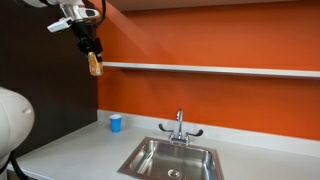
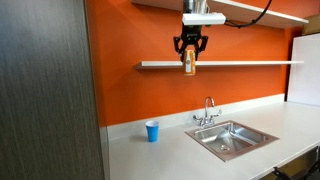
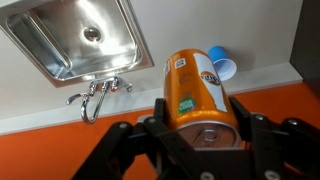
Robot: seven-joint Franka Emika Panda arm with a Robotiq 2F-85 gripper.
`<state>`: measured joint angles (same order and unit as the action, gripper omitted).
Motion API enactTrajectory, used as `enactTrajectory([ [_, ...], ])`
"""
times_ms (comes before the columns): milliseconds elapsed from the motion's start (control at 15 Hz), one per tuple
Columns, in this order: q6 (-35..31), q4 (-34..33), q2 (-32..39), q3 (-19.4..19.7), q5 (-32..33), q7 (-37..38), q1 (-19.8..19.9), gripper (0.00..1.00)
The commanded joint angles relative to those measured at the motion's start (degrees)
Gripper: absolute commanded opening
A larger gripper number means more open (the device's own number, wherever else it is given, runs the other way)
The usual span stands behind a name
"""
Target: Put the orange can on the bottom shelf
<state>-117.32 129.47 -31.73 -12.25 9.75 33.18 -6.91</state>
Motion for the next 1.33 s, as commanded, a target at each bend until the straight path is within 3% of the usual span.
enactTrajectory([
  [0,2.05,-6.53,1.31,-2.34,1.09,-0.58,2.97,0.38],
  [667,1.1,-20.94,10.8,-4.67,7.65,-0.24,5.36,0.38],
  [1267,0.74,-33.0,22.34,-2.6,10.6,-0.33,4.06,0.38],
])
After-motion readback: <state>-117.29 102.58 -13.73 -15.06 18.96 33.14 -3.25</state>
